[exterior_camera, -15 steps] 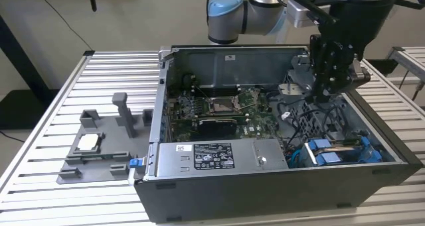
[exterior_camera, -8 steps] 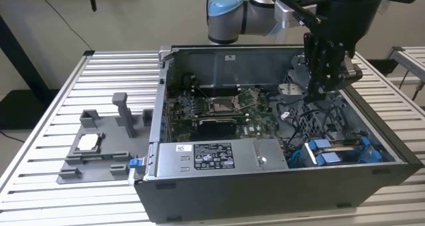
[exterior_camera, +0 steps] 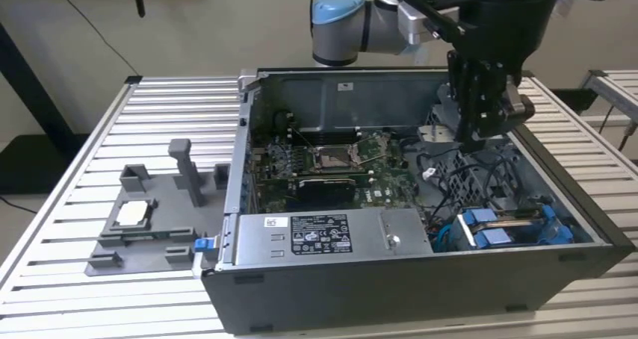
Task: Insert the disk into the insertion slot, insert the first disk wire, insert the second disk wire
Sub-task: 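Insert the second disk wire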
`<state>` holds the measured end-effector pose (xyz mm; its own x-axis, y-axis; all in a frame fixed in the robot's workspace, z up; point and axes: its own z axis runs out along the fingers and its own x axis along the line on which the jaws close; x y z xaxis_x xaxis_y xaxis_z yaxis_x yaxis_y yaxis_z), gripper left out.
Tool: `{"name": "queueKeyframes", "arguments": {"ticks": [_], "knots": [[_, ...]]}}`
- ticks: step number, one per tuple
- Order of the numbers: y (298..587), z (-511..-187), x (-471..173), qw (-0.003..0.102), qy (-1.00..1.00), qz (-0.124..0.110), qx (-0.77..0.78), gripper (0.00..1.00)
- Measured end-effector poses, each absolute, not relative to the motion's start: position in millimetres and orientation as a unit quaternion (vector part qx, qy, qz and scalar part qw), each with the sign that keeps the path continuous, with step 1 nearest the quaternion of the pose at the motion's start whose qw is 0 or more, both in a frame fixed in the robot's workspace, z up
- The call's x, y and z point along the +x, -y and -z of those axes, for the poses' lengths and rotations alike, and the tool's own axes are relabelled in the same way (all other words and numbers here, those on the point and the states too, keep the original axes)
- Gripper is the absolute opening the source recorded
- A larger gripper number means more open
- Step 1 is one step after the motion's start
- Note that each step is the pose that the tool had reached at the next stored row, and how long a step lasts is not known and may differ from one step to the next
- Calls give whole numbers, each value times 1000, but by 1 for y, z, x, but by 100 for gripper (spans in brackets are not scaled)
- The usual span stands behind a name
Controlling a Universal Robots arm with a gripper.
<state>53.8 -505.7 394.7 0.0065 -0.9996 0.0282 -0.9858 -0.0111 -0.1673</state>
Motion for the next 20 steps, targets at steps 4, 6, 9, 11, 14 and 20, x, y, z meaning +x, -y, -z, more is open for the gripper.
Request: {"name": "queueKeyframes", "arguments": {"ticks": [4,6,9,11,14,20], "knots": [[502,-393,46,41,-700,81,-709,27],[501,-391,42,42,-699,83,-709,27],[499,-387,38,46,-696,87,-711,27],[499,-387,36,50,-695,91,-711,27],[499,-389,35,55,-694,91,-712,27],[498,-390,32,63,-690,93,-715,27]]}}
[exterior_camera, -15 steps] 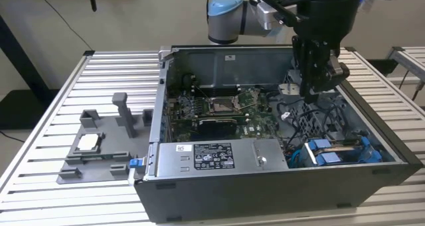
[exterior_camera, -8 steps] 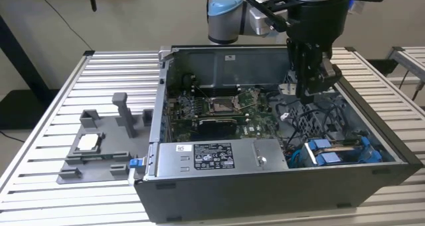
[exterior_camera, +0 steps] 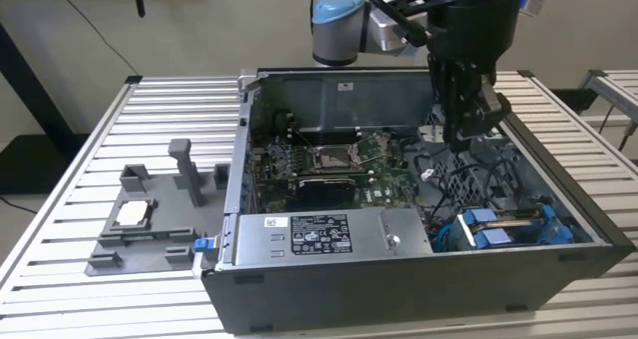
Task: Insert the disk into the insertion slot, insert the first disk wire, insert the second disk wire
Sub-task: 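Insert the second disk wire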
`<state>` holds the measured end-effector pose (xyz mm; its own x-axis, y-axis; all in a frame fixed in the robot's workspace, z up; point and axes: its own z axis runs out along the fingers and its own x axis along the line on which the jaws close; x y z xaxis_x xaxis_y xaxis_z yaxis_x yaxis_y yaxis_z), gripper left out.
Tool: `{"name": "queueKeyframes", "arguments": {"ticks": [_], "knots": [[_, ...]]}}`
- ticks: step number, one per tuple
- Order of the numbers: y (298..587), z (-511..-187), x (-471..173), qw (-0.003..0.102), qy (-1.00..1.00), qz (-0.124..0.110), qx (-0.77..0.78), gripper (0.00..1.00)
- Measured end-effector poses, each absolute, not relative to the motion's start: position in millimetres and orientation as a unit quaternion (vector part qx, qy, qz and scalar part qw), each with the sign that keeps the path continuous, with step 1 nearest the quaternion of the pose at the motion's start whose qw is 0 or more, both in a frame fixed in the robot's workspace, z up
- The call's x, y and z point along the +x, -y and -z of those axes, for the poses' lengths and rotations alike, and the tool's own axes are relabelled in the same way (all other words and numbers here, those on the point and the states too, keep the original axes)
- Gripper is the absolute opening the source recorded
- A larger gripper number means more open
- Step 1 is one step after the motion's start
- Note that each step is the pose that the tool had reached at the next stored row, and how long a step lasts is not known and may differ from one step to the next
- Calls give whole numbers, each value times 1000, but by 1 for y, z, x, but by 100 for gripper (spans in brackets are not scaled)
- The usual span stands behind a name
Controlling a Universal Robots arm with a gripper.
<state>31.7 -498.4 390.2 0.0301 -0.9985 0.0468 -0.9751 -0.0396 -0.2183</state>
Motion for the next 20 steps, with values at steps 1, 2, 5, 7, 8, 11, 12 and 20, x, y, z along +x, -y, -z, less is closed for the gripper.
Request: {"name": "queueKeyframes", "arguments": {"ticks": [1,2,5,7,8,11,12,20], "knots": [[498,-391,31,65,-690,92,-715,27],[498,-392,31,66,-689,92,-716,27],[498,-393,29,69,-688,94,-717,27],[497,-393,28,70,-687,97,-717,27],[496,-393,26,70,-686,101,-717,27],[491,-391,24,70,-685,111,-717,27],[491,-390,24,69,-684,114,-717,27],[489,-386,24,57,-681,133,-718,27]]}}
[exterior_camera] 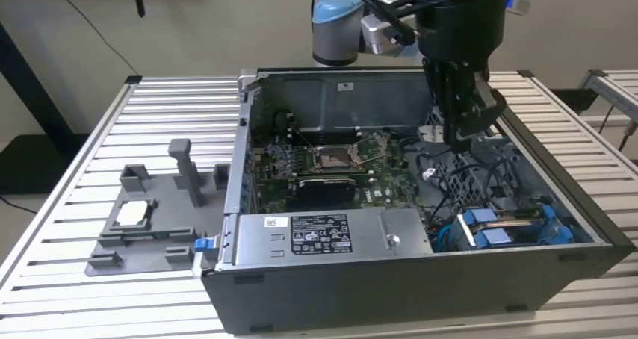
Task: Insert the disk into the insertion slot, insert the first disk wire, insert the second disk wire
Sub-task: 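Insert the second disk wire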
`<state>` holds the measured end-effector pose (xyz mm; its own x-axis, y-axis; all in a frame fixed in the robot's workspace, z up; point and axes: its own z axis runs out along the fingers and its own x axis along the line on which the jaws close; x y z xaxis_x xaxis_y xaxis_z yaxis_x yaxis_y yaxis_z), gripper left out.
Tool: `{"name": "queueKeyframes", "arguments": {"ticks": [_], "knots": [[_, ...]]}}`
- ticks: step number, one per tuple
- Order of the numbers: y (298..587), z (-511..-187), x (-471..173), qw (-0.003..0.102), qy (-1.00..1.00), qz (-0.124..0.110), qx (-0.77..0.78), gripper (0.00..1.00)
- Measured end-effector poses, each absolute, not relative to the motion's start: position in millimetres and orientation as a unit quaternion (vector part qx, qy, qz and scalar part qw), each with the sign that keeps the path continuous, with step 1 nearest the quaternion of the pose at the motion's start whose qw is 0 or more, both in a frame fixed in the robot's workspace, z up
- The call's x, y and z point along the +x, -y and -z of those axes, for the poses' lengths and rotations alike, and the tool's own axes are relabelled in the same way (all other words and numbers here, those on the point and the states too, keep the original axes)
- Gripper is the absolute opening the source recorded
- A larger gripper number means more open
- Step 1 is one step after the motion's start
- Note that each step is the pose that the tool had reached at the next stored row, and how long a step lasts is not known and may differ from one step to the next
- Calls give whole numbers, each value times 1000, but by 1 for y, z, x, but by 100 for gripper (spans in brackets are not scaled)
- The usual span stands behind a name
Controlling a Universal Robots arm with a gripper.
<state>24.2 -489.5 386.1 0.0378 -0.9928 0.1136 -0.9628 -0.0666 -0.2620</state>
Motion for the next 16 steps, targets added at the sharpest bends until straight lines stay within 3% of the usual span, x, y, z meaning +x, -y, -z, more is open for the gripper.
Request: {"name": "queueKeyframes", "arguments": {"ticks": [16], "knots": [[489,-382,26,59,-681,136,-717,27]]}}
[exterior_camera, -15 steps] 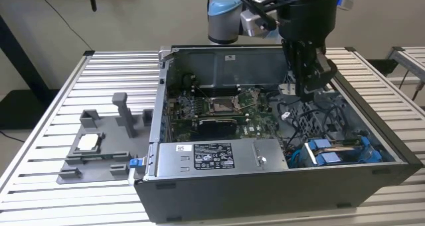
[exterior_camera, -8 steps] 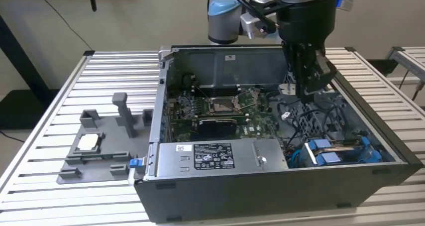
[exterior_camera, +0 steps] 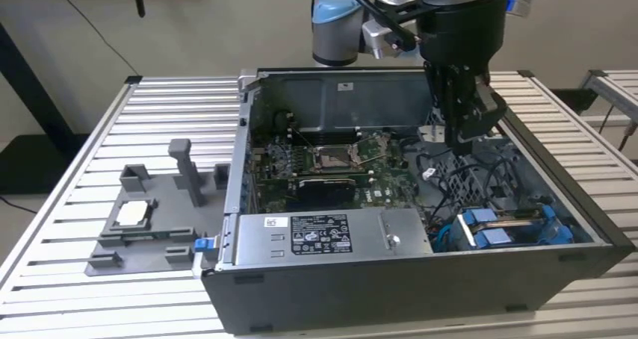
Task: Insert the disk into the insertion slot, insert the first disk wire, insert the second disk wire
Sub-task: 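Insert the second disk wire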
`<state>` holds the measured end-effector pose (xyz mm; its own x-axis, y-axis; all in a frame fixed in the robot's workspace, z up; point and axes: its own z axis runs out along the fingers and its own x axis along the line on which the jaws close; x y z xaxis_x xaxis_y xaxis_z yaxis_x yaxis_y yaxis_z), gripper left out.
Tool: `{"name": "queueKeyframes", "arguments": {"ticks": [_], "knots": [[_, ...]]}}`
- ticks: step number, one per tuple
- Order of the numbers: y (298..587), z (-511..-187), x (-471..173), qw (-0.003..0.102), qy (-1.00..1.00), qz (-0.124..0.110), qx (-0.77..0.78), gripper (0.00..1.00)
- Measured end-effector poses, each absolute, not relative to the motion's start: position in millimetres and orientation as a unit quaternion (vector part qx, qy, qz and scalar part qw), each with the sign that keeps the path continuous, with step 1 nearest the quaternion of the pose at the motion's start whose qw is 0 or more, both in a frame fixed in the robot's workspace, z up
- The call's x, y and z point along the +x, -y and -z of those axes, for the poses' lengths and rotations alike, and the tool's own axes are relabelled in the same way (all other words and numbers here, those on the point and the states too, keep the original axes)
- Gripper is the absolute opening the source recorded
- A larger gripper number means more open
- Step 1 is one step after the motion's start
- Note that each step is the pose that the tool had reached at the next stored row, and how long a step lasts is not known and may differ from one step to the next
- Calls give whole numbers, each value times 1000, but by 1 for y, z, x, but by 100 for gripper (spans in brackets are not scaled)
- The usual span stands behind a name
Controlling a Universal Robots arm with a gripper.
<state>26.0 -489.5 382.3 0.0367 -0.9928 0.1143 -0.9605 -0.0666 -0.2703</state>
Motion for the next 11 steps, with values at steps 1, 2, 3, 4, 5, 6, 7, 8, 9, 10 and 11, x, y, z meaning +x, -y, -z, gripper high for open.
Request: {"name": "queueKeyframes", "arguments": {"ticks": [1,2,3,4,5,6,7,8,9,10,11], "knots": [[489,-382,26,59,-681,136,-717,25],[489,-382,26,59,-681,136,-718,25],[489,-382,26,59,-681,136,-718,18],[489,-382,26,59,-681,136,-718,18],[489,-382,26,59,-681,136,-718,18],[489,-382,26,59,-680,136,-718,18],[489,-382,26,59,-680,136,-718,18],[489,-382,27,59,-680,136,-718,18],[489,-382,27,58,-680,138,-718,18],[489,-382,26,54,-680,141,-718,18],[488,-382,27,51,-679,144,-718,18]]}}
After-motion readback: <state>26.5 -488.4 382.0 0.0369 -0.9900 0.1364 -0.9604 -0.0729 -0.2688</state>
